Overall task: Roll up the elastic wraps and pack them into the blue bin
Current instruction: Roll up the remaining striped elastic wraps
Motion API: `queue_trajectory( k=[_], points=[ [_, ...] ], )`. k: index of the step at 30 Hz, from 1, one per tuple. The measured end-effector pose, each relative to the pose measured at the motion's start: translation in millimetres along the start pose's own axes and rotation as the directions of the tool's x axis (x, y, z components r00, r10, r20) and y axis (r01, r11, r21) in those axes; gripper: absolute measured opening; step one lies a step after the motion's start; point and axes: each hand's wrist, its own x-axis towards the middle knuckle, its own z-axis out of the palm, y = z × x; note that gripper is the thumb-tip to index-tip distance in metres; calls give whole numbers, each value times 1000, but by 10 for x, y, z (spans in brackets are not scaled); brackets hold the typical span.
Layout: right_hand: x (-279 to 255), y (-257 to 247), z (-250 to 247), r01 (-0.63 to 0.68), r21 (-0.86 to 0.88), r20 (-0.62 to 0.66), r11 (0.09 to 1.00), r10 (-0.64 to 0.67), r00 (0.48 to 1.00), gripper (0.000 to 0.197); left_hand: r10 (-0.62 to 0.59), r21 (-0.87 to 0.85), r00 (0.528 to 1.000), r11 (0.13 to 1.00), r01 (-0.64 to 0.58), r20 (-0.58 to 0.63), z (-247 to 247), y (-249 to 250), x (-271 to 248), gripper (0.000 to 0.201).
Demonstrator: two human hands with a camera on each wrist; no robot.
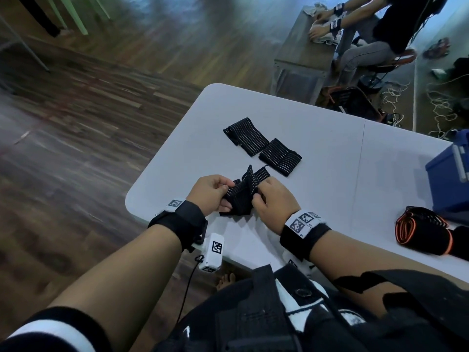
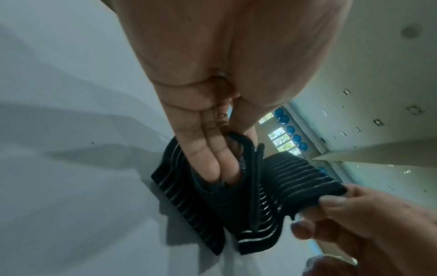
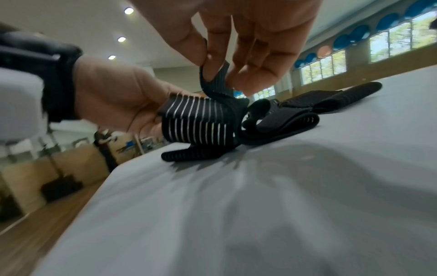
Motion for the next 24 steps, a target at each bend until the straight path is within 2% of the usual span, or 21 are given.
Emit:
queue_trajectory(
  k=[3,5,7,9,11,13,16,19,21,24],
  points=[
    [69,16,-156,-174,83,-73,981,180,981,27,60,193,996,980,-46,-69,-88,-73,72,36],
    [103,77,-298,-305,179,-115,935,328,938,30,85,315,988,948,-40,-131,-150,-95,94,41],
    [142,178,-410,-375,290,-132,881,424,896,30,99,396,985,917,-35,-140,-155,-74,83,41],
    [176,273,-477,-401,375,-135,836,477,868,28,118,505,990,861,-65,-74,-125,-54,57,32],
    [188,322,-515,-420,447,-135,790,524,841,30,149,649,989,750,-130,26,-91,-59,31,26],
    [175,319,-546,-411,512,-122,754,537,835,26,128,749,988,646,-145,80,-55,-91,7,40],
    [170,312,-526,-396,602,-68,693,539,839,14,137,827,987,542,-147,86,8,-142,6,65],
    [160,313,-476,-416,575,-34,705,528,848,18,221,864,968,459,-208,116,41,-158,11,61],
    [140,313,-439,-403,564,-52,721,518,854,24,248,849,960,471,-240,134,19,-170,36,50],
    [138,333,-378,-405,528,-51,747,503,862,24,254,768,957,582,-267,141,-28,-140,69,33]
  ],
)
